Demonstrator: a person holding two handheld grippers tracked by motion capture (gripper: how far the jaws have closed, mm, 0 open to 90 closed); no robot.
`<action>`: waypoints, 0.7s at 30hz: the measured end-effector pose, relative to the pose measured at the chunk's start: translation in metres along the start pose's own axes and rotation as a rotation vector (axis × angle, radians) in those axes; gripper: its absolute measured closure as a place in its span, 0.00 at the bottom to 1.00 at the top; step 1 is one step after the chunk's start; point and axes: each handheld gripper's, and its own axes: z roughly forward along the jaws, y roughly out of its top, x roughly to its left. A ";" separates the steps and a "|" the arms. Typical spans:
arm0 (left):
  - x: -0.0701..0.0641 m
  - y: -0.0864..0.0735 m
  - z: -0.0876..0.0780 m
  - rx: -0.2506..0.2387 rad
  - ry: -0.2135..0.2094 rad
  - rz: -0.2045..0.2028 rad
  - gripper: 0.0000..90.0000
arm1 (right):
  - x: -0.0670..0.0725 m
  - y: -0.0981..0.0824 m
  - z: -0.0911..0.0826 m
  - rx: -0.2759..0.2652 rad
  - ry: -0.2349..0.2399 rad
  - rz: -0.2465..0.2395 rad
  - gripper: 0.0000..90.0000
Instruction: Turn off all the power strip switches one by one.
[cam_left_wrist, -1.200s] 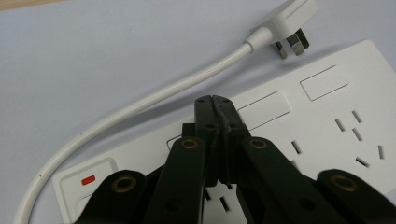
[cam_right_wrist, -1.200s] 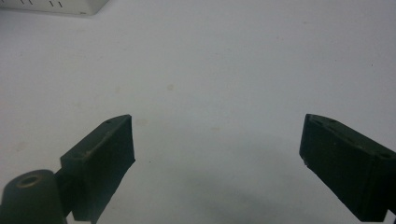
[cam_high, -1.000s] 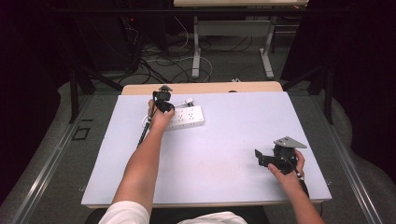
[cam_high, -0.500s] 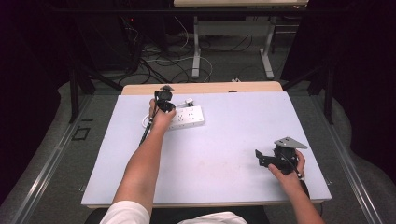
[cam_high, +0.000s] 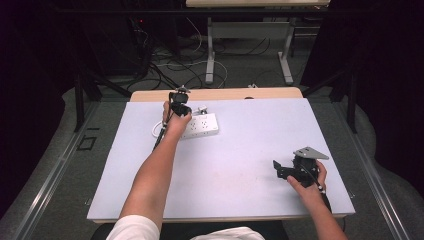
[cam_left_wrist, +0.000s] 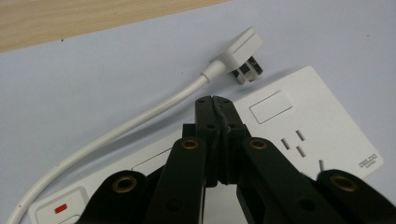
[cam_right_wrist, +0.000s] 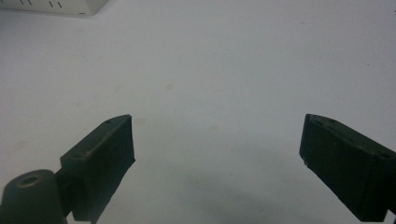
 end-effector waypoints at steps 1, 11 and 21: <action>-0.002 0.001 0.000 -0.004 -0.001 -0.006 1.00 | 0.000 0.000 0.000 0.000 0.000 0.000 0.10; -0.007 0.003 0.002 -0.004 -0.007 0.009 1.00 | 0.000 0.000 0.000 -0.001 -0.001 0.010 0.10; -0.007 0.002 0.008 0.003 -0.004 0.002 1.00 | 0.000 0.000 -0.002 -0.003 -0.009 0.000 0.10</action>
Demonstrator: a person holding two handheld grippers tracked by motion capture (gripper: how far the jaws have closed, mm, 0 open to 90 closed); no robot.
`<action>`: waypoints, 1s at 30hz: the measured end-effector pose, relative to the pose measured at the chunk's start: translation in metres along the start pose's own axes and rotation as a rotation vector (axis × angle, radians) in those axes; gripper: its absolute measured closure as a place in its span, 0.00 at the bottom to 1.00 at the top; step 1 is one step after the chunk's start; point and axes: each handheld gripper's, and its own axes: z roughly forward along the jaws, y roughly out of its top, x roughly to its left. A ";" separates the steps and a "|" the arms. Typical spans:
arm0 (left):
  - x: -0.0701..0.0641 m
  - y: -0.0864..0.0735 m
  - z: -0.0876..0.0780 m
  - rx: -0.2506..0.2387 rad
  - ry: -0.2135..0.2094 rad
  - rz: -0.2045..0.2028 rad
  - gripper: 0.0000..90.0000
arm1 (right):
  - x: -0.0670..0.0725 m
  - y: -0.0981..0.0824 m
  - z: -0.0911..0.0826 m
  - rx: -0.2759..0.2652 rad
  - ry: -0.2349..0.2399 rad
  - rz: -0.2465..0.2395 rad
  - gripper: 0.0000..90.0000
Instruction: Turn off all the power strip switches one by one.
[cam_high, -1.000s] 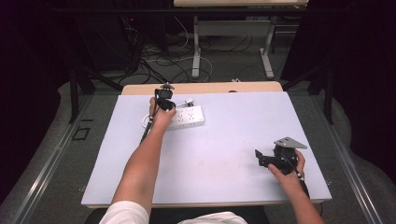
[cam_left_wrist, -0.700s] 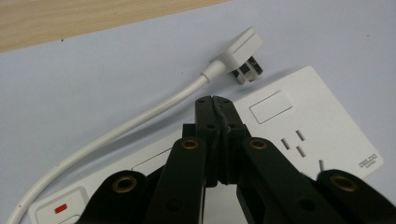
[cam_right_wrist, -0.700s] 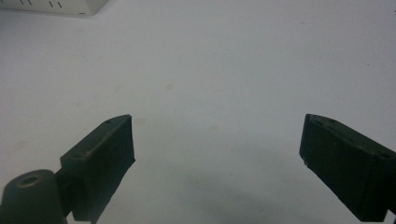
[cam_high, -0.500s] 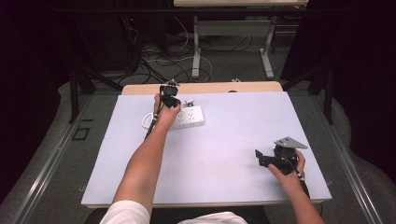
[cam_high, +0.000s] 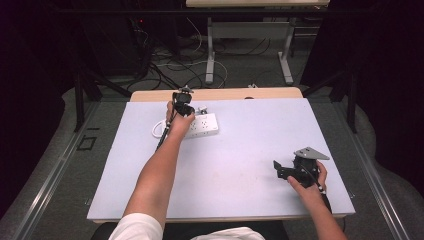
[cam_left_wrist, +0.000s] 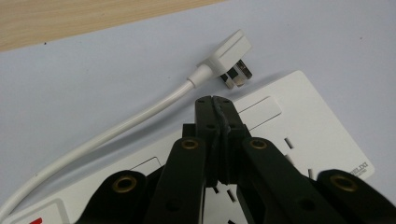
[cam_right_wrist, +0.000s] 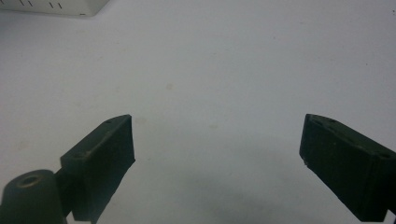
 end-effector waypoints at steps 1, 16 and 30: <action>0.000 0.000 0.002 0.009 0.002 -0.005 1.00 | 0.000 0.000 0.000 0.001 0.000 0.005 0.11; -0.006 -0.003 0.014 0.035 -0.004 0.004 1.00 | 0.001 -0.001 -0.001 -0.004 -0.002 0.009 0.11; -0.005 -0.004 0.015 0.043 0.008 -0.003 0.99 | 0.001 -0.001 -0.001 -0.002 0.006 -0.009 0.10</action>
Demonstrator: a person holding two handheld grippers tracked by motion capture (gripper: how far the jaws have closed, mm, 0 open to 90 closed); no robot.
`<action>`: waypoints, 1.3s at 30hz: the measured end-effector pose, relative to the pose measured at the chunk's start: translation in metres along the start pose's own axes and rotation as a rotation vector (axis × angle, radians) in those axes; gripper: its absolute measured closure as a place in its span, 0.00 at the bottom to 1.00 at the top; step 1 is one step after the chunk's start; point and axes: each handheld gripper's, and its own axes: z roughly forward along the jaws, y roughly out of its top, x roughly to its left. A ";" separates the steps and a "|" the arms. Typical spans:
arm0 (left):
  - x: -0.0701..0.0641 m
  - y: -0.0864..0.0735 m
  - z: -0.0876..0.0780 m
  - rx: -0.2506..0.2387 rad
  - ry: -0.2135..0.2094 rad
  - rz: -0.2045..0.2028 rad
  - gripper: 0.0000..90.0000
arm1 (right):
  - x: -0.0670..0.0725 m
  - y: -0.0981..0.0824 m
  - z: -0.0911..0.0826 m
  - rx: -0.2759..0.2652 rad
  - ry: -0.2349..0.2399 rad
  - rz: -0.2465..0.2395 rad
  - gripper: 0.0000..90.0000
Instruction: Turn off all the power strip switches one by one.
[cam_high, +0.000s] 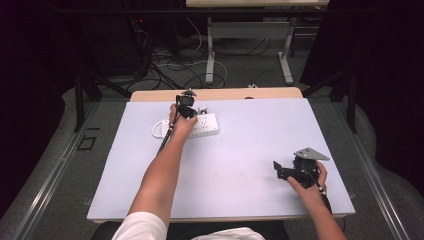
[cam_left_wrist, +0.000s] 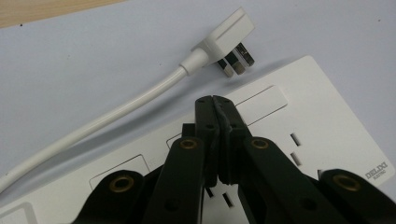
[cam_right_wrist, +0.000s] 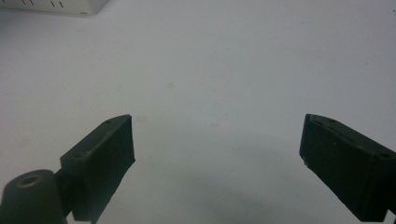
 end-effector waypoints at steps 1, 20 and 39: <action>0.000 0.000 0.000 -0.001 -0.002 0.000 0.99 | 0.000 0.000 0.000 0.002 0.001 0.005 0.10; -0.003 0.000 0.001 -0.011 -0.006 0.008 0.99 | 0.001 0.000 0.000 0.005 0.003 0.012 0.10; -0.006 -0.001 0.004 -0.014 -0.002 0.017 1.00 | 0.001 0.000 0.000 0.002 0.003 0.001 0.10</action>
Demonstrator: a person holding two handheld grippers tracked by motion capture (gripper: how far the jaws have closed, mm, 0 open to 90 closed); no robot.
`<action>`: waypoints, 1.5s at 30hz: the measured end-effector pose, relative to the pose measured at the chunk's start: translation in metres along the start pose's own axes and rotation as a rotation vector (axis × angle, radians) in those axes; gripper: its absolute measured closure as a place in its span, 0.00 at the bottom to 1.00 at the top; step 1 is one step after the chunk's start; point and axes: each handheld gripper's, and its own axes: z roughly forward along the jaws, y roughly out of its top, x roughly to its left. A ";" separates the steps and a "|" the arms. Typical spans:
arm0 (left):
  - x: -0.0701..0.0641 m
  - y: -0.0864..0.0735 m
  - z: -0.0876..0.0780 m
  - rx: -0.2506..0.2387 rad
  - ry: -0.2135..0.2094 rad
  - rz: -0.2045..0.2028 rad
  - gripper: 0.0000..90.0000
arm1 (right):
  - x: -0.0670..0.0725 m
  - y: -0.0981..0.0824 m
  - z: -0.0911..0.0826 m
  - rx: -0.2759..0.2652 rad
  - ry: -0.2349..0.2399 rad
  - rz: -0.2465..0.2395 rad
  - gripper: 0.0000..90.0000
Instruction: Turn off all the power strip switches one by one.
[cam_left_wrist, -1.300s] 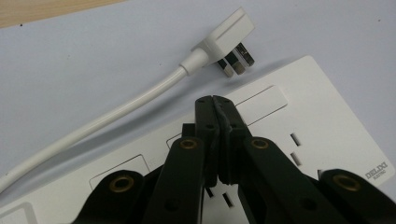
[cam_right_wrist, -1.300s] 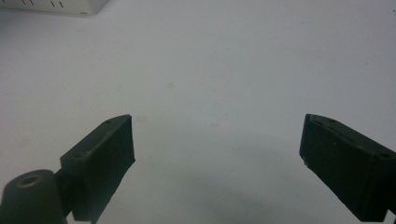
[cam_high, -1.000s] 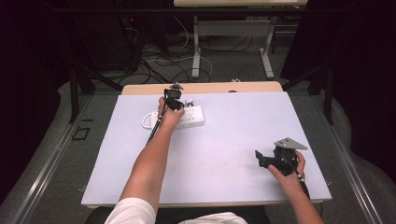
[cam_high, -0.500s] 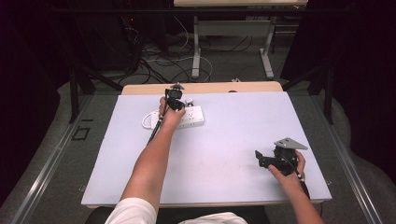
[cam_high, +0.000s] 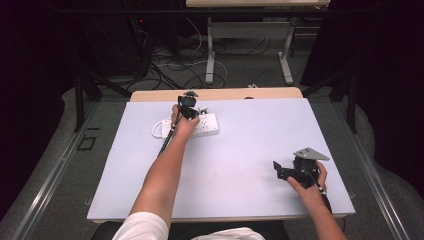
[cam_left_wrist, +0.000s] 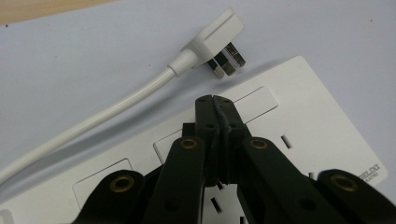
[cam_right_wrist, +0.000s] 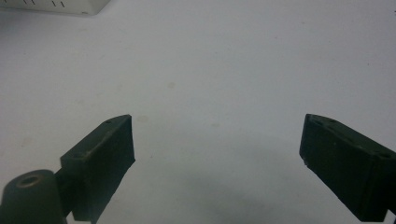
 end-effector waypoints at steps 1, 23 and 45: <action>-0.001 0.000 0.000 0.004 -0.006 0.006 1.00 | 0.000 0.000 0.000 0.000 -0.001 -0.002 0.10; -0.006 0.002 0.000 -0.001 -0.011 0.001 1.00 | 0.001 -0.001 0.000 0.006 0.002 0.013 0.11; -0.032 0.019 -0.001 -0.021 -0.048 0.044 0.99 | 0.000 -0.001 -0.002 0.003 -0.002 0.008 0.10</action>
